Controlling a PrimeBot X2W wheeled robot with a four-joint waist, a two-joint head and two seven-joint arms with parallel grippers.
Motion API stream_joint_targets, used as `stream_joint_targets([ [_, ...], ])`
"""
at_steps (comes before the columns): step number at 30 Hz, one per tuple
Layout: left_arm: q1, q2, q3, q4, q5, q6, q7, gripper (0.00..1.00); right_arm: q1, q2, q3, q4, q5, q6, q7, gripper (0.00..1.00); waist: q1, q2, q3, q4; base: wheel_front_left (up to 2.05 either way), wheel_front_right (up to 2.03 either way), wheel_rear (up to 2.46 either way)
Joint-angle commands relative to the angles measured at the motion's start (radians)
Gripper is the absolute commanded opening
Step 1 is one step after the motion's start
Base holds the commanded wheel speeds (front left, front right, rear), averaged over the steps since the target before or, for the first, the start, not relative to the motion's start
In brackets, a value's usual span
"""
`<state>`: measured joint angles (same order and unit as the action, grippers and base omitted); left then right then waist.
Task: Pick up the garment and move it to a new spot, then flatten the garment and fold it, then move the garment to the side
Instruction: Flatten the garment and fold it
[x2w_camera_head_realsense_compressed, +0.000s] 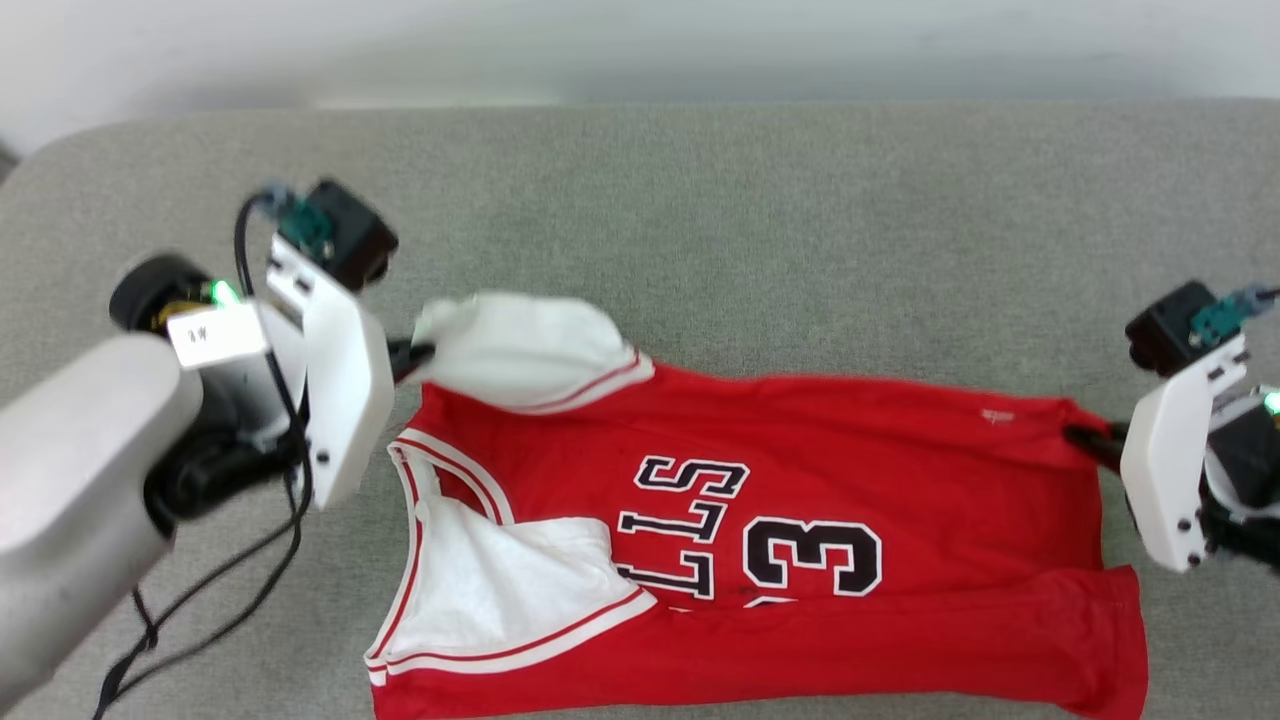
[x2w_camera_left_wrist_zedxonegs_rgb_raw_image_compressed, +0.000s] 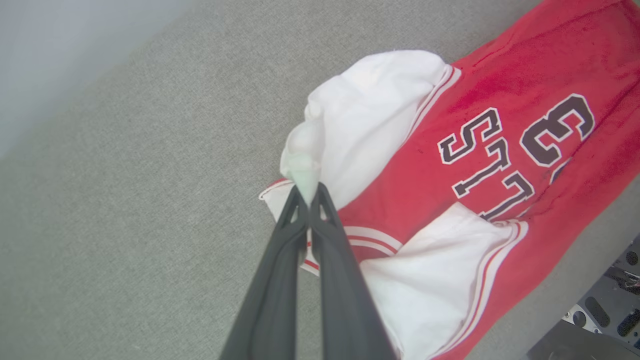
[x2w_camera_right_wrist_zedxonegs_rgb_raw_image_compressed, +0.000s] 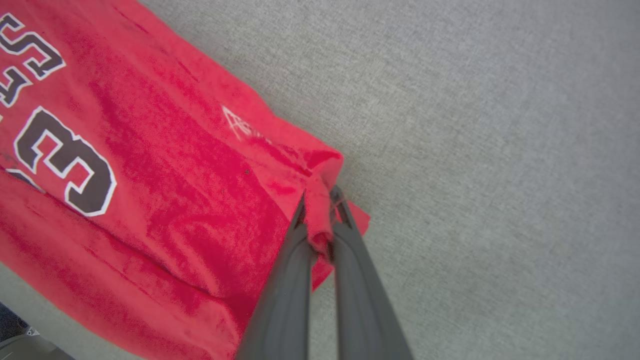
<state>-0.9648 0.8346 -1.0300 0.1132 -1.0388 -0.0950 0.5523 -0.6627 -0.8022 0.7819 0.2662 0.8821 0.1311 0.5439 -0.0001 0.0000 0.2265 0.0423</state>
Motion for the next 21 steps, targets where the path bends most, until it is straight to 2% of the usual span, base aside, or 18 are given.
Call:
stream_joint_targets([
  [1,0.034,0.013,-0.007,-0.014,-0.008,0.011,-0.005,0.00,0.029,-0.004,-0.004,-0.006,0.004,-0.001,-0.013,0.00,0.0001,0.0000,-0.023,0.002,0.00,0.00,0.00],
  [8,0.216,0.089,-0.047,-0.101,-0.045,0.069,-0.056,0.00,0.166,0.005,-0.022,-0.021,0.025,-0.001,-0.080,0.00,0.0001,0.0000,-0.072,-0.008,0.00,0.00,0.00],
  [12,0.308,0.110,-0.071,-0.130,-0.063,0.094,-0.089,0.00,0.236,0.009,-0.033,-0.026,0.024,-0.001,-0.111,0.00,0.0001,0.0000,-0.087,-0.010,0.00,0.00,0.00],
  [17,0.388,0.106,-0.098,-0.139,-0.075,0.123,-0.120,0.00,0.299,0.016,-0.054,-0.028,0.026,-0.001,-0.133,0.00,0.0001,0.0000,-0.089,-0.012,0.00,0.00,0.00],
  [21,0.432,0.088,-0.114,-0.107,-0.089,0.127,-0.140,0.00,0.341,0.026,-0.066,-0.014,0.027,-0.001,-0.133,0.00,0.0001,0.0000,-0.079,-0.013,0.00,0.00,0.00],
])
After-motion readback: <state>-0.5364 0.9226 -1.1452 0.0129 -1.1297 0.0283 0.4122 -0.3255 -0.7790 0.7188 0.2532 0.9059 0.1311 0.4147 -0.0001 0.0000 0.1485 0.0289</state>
